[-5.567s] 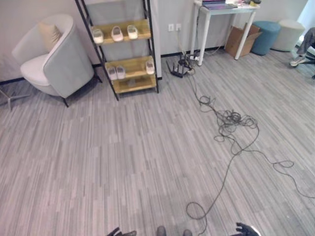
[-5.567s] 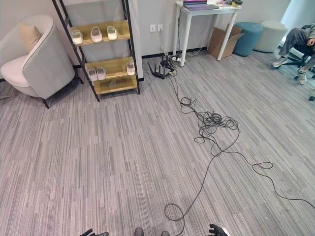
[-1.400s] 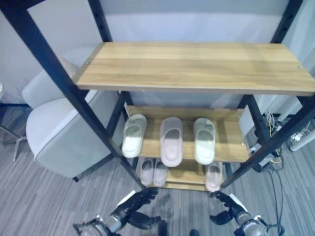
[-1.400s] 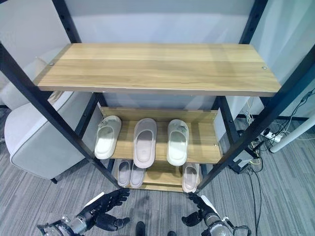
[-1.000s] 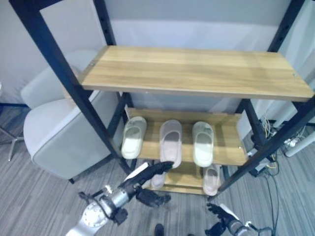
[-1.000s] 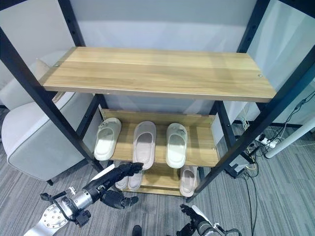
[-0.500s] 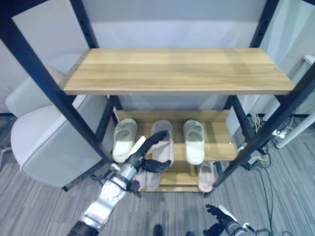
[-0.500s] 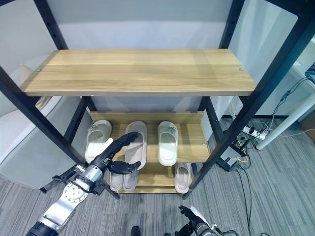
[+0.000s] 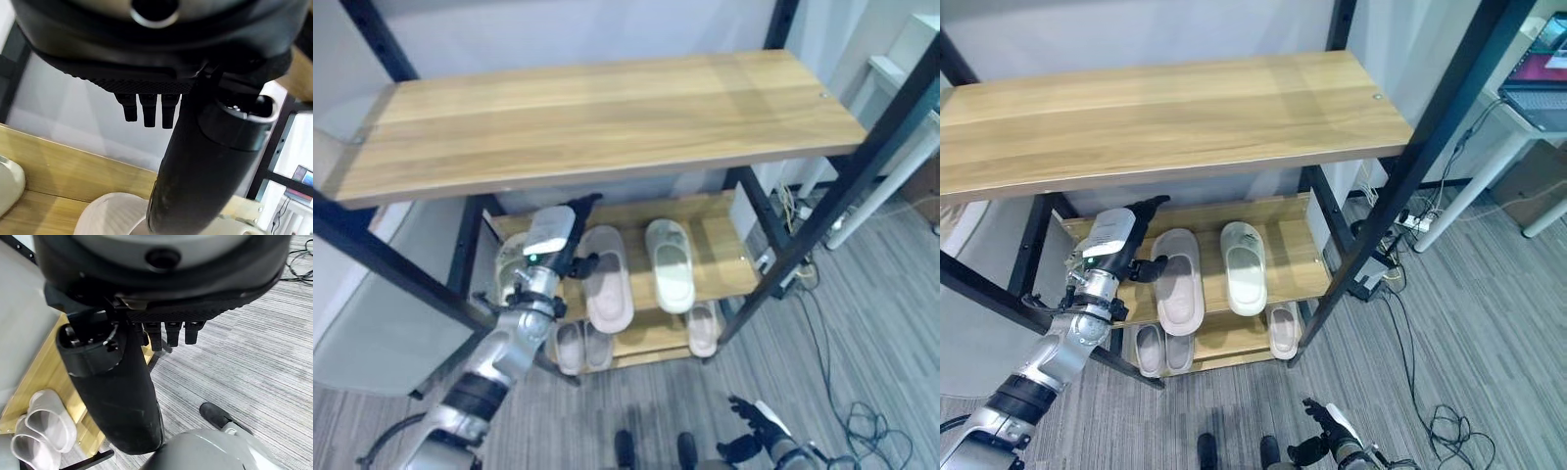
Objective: Arrange the slippers neatly on the shoe rack.
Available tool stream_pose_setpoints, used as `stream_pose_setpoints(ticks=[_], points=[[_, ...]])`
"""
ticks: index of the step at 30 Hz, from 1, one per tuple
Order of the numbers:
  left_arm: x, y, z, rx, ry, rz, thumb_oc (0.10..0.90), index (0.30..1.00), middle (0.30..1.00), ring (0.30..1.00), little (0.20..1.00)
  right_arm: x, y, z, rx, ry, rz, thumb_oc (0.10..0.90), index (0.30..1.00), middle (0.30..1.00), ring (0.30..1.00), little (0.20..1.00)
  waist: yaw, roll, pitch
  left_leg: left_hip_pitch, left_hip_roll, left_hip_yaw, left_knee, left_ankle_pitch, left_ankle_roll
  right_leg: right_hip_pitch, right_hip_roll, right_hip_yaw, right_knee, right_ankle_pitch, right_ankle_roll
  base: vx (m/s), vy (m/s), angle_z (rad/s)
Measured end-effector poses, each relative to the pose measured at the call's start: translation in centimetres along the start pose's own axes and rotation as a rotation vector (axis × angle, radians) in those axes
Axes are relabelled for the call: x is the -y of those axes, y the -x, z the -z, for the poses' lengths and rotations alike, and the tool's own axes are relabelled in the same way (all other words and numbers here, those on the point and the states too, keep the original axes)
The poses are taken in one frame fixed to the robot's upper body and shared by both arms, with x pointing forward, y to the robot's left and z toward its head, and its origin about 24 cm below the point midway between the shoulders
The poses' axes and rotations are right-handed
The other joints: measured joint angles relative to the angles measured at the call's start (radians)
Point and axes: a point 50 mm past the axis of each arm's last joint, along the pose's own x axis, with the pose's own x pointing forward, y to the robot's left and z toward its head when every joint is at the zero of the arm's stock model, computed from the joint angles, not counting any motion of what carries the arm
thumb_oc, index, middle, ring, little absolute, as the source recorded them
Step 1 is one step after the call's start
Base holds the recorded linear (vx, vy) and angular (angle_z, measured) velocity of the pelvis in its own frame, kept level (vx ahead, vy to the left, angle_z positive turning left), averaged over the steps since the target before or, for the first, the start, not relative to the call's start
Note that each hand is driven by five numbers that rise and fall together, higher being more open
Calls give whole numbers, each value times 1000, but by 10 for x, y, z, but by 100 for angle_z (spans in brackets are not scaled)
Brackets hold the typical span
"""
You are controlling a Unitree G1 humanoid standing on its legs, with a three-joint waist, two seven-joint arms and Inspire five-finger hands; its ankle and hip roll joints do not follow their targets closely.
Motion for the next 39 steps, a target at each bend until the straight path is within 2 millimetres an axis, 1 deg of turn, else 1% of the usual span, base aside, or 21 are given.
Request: stream_pose_setpoints(ticks=[1, 2, 3, 8, 10, 11, 14, 15, 21, 22, 24, 27, 29, 30, 38, 39], points=[[-2, -3, -3, 12, 5, -10, 800, 900, 900, 900, 900, 2, -1, -1, 4, 4, 7, 800, 900, 900, 900, 900, 1, 4, 7, -9, 0, 1, 0, 1, 1, -10, 0, 1, 0, 2, 1, -24, 3, -7], [-5, -7, -10, 38, 13, -33, 800, 900, 900, 900, 900, 7, -3, -5, 14, 10, 20, 800, 900, 900, 900, 900, 3, 15, 25, -25, 0, 3, 0, 3, 2, -21, 0, 4, 0, 8, 3, -8, 7, -8], [-6, -8, -11, 45, 15, -37, 800, 900, 900, 900, 900, 9, -5, -8, 21, 12, 25, 800, 900, 900, 900, 900, 3, 17, 36, -27, 0, 9, 0, 7, 2, -26, 0, 6, 0, 12, 2, 3, 7, -12], [-5, -9, -18, 57, 36, -55, 800, 900, 900, 900, 900, 12, -6, -10, 27, 15, 44, 800, 900, 900, 900, 900, 4, 20, 67, -26, 2, 12, 0, 7, 0, -26, 2, 6, 0, 12, 2, 7, 1, -3], [-3, -9, -22, 58, 56, -57, 800, 900, 900, 900, 900, 12, -6, -10, 27, 15, 50, 800, 900, 900, 900, 900, 12, 18, 70, -25, 2, 11, -1, -3, -11, -26, 2, 7, 0, 8, 8, 40, -8, 0], [-2, -10, -23, 58, 59, -58, 800, 900, 900, 900, 900, 12, -6, -10, 28, 16, 50, 800, 900, 900, 900, 900, 15, 16, 72, -25, 2, 11, 0, -3, -11, -26, 2, 7, 0, 9, 7, 37, -5, 0], [-3, -10, -23, 62, 60, -63, 800, 900, 900, 900, 900, 12, -6, -10, 28, 16, 51, 800, 900, 900, 900, 900, 19, 12, 74, -25, 2, 10, 0, 0, -7, -24, 2, 6, 0, 12, 3, 38, -8, 2], [-5, -10, -26, 70, 65, -71, 800, 900, 900, 900, 900, 12, -6, -11, 29, 16, 51, 800, 900, 900, 900, 900, 21, 10, 75, -24, 2, 9, 0, 5, 0, -21, 1, 4, 0, 12, 3, 30, -9, 3], [-13, -10, -32, 90, 87, -104, 800, 900, 900, 900, 900, 11, -7, -12, 32, 9, 46, 800, 900, 900, 900, 900, 20, 0, 81, -18, 2, 0, 0, 8, 1, -13, 2, -3, 6, 12, 3, 11, -8, 3], [-13, -10, -32, 84, 119, -109, 800, 900, 900, 900, 900, 9, -7, -13, 34, 4, 43, 800, 900, 900, 900, 900, 21, -6, 85, -11, 2, -1, 0, 9, 0, -6, 2, -3, 7, 12, 3, 0, 0, 0], [-11, -7, -32, 75, 141, -107, 800, 900, 900, 900, 900, 6, -8, -15, 40, -4, 39, 800, 900, 900, 900, 900, 20, -14, 89, -3, 2, -1, 0, 8, -1, 3, 3, -3, 4, 10, 3, 35, -15, 1], [-2, 0, -31, 55, 170, -81, 800, 900, 900, 900, 900, 5, -8, -15, 36, -27, 38, 800, 900, 900, 900, 900, 20, -16, 90, 9, 1, -1, -1, 0, -7, 15, 2, -3, 0, 8, 5, 50, -18, 1], [0, 2, -30, 41, 200, -73, 800, 900, 900, 900, 900, 4, -8, -15, 36, -30, 37, 800, 900, 900, 900, 900, 19, -16, 90, 11, 2, -1, -1, 0, -7, 16, 2, -3, 0, 8, 5, 12, -4, -2], [2, 3, -29, 37, 201, -68, 800, 900, 900, 900, 900, 4, -8, -15, 36, -30, 36, 800, 900, 900, 900, 900, 18, -16, 90, 13, 2, -1, 0, 3, -2, 18, 2, -3, 0, 8, 5, 0, 0, 0], [3, 4, -28, 34, 198, -61, 800, 900, 900, 900, 900, 3, -8, -15, 34, -30, 34, 800, 900, 900, 900, 900, 18, -16, 90, 27, 2, -1, -1, 4, 0, 33, 2, -3, 5, 8, 5, 0, 0, 0], [3, 3, -27, 42, 148, -59, 800, 900, 900, 900, 900, 3, -8, -15, 35, -30, 33, 800, 900, 900, 900, 900, 17, -16, 90, 30, 2, -2, -1, 4, 0, 36, 2, -3, 0, 7, 5, 0, 0, 0]])
